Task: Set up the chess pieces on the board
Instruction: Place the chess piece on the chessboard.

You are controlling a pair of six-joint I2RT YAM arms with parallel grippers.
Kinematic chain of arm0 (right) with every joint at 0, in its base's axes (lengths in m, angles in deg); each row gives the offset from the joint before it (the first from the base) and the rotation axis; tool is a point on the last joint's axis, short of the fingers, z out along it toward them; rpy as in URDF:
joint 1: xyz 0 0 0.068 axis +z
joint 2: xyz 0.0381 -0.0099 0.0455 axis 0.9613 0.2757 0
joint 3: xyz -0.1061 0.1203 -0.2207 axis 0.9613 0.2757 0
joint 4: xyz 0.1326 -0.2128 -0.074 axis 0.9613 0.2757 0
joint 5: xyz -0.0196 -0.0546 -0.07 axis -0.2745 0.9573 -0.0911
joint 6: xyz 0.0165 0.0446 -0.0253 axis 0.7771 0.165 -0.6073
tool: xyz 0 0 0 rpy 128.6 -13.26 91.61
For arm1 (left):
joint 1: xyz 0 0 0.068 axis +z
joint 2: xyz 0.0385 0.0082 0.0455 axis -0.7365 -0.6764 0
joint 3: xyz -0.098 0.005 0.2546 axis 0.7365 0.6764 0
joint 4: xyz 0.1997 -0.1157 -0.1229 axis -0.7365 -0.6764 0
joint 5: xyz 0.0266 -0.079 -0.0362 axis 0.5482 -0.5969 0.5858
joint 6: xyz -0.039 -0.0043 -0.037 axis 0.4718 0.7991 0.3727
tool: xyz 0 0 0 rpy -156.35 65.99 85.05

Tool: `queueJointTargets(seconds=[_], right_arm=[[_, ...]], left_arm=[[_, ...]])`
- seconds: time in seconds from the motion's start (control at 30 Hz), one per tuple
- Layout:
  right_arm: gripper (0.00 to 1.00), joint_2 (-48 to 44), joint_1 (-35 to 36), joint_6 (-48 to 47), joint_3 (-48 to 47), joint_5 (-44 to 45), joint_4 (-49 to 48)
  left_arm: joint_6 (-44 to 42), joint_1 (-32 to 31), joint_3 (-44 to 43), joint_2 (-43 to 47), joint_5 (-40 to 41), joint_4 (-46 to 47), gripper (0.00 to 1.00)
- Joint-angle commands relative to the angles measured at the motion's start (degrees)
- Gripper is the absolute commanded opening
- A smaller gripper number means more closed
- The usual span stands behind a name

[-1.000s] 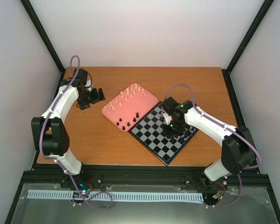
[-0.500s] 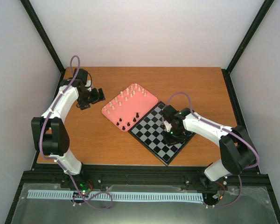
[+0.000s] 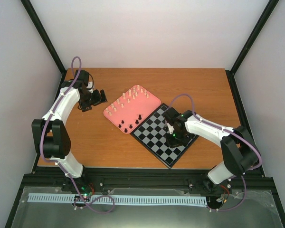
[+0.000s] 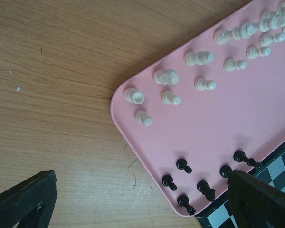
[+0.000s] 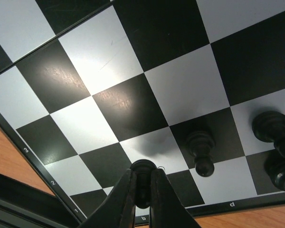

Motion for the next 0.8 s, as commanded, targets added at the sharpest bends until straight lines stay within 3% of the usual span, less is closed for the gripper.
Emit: queueJointTargets(seconds=[0.0, 0.77], right_arm=[[0.04, 1.2, 0.4, 0.9, -1.1, 1.0, -1.2], [0.13, 2.4, 0.4, 0.3, -0.5, 1.3, -1.1]], left_arm=[[0.7, -0.2, -0.7, -0.8, -0.7, 0.4, 1.0], [0.7, -0.2, -0.3, -0.7, -0.6, 0.6, 1.0]])
